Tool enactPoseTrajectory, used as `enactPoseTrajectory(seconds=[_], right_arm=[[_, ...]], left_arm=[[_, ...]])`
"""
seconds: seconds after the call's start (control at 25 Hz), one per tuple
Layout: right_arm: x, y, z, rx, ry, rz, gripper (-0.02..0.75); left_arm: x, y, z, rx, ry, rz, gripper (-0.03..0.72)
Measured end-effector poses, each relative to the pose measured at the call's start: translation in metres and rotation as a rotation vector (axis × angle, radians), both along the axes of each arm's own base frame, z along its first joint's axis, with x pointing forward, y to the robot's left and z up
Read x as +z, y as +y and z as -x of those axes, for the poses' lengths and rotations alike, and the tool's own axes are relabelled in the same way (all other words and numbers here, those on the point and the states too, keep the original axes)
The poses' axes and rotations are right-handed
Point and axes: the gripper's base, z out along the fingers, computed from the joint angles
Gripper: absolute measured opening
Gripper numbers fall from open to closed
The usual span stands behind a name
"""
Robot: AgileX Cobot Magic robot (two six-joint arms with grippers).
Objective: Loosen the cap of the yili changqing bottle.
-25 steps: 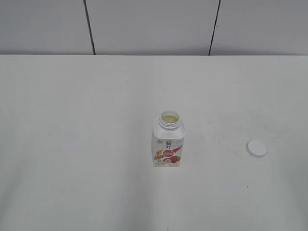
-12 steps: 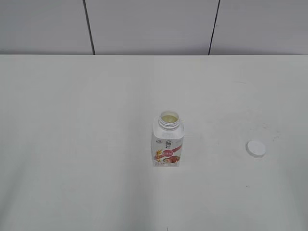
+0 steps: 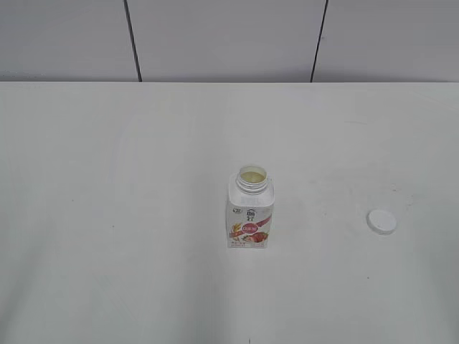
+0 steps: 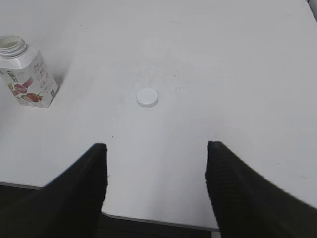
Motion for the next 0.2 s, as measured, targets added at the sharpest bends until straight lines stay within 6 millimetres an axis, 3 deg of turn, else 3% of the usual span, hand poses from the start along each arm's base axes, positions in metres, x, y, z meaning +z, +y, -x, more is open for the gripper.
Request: enactPoseTrajectory(seconds=[0.2], right_arm=[[0.0000,0.0000,0.0000,0.000,0.000,0.000,0.497]], left_arm=[[0.0000,0.0000,0.0000,-0.001,0.000,0.001,0.491]])
